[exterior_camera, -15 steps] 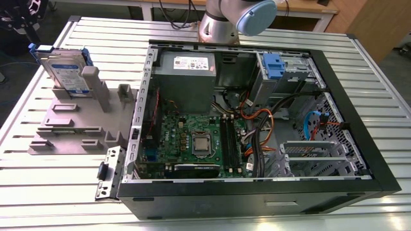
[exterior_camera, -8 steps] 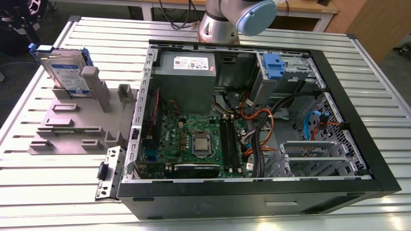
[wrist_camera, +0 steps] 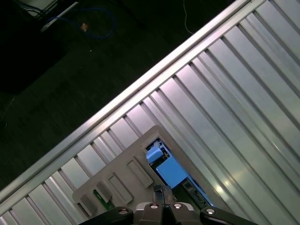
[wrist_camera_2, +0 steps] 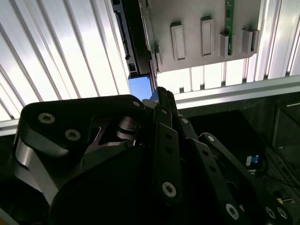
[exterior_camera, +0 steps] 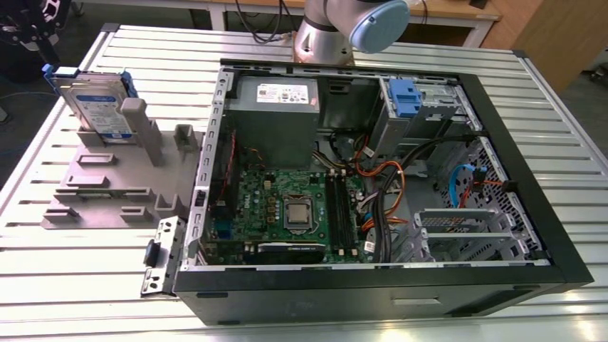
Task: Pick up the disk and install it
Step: 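Pick up the disk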
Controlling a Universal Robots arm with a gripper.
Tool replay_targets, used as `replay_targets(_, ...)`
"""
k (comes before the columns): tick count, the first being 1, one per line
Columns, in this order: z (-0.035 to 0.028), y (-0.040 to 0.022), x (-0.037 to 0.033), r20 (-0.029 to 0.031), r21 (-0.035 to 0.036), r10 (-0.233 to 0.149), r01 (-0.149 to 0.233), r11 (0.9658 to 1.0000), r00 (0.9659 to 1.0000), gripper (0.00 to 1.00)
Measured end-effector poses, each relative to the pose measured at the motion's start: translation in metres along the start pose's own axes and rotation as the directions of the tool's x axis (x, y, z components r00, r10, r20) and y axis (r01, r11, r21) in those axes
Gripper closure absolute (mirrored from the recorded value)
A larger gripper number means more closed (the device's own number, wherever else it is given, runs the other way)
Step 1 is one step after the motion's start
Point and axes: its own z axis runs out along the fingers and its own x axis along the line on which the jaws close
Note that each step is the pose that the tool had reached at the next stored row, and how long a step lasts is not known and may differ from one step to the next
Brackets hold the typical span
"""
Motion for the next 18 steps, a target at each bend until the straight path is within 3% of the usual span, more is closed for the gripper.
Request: replay_targets(18,0.0001,-0.0004,-0.0003,-0.0007,0.0005,-0.024,0.024,0.9997,0.9997,0.89)
